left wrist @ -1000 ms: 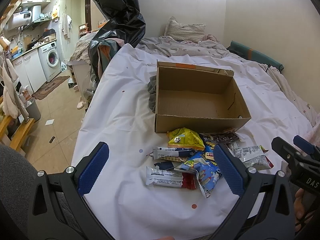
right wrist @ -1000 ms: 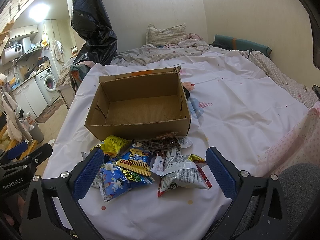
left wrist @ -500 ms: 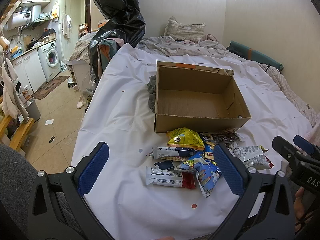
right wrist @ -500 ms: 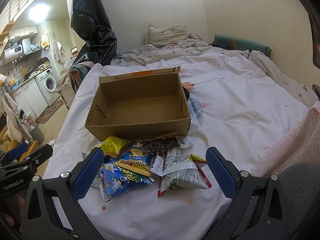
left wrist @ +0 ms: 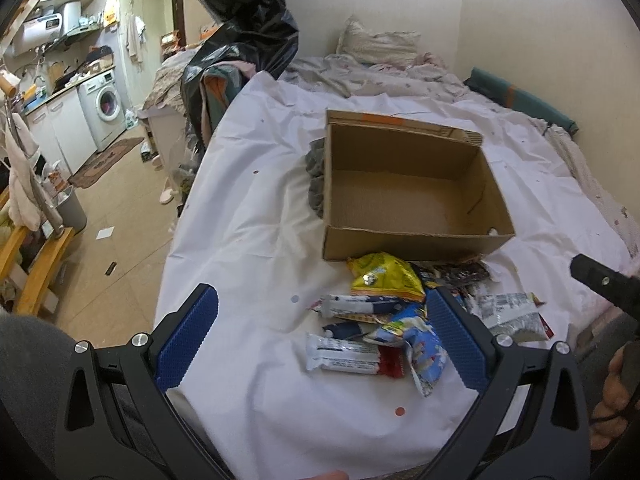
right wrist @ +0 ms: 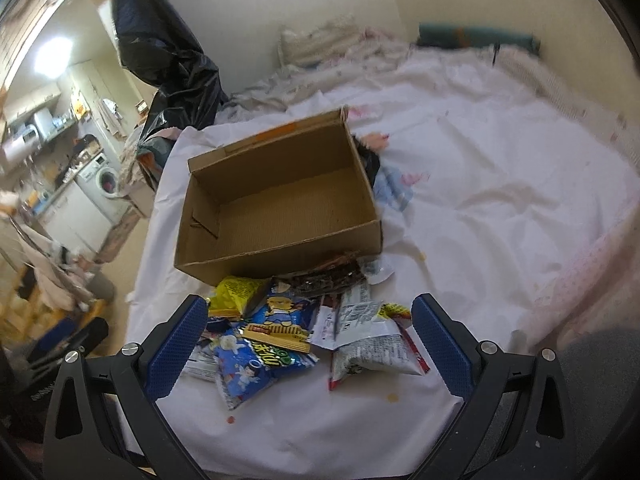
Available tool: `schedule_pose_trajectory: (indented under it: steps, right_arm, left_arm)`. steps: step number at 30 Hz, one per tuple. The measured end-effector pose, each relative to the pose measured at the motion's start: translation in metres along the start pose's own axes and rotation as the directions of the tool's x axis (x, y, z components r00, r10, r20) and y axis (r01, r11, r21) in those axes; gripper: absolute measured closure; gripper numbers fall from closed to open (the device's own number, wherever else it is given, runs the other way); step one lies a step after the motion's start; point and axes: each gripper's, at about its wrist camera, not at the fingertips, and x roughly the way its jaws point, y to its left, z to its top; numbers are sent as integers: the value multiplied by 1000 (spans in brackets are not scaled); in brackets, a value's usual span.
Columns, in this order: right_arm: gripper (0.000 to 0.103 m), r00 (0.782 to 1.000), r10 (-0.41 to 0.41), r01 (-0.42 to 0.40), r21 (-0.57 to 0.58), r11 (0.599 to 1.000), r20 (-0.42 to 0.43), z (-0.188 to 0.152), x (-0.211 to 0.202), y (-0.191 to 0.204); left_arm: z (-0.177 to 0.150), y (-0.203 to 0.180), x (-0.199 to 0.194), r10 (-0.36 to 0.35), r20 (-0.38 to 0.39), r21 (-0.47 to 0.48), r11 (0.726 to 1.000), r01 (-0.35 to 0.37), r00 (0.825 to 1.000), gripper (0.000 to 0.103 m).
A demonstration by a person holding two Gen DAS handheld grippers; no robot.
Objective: Organize snacks
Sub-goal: 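Grasp the white-and-red snack bag with the right gripper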
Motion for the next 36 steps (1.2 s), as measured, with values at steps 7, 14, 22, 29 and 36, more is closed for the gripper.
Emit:
schedule_pose_trajectory:
  steps: [7,14,22,29,36]
  right_arm:
    - [0,970,-91,104,43,994,-227,26,58,-42]
    - [0,851,-54,131,111,985,-522,-2,122,-68]
    - [38,800,-56,139,95,986,-597,-16,139,-62]
    - [58,878,11,56,126,990,-478,-4,88,-61]
    - [60,948,172,-144,121,982,-266,23,42,-42]
  left_arm:
    - [21,10,24,29,-76,6,1000,-29,997,0]
    - [27,18,51,2,-168,-49,999,-10,986,0]
    - [28,24,73,-15,-247,-91,996,-7,969,0]
    - [25,33,83,-13,-294,-118,993,-23,956,0]
    - [34,51,96,2,-336,-191,979,-70,942,0]
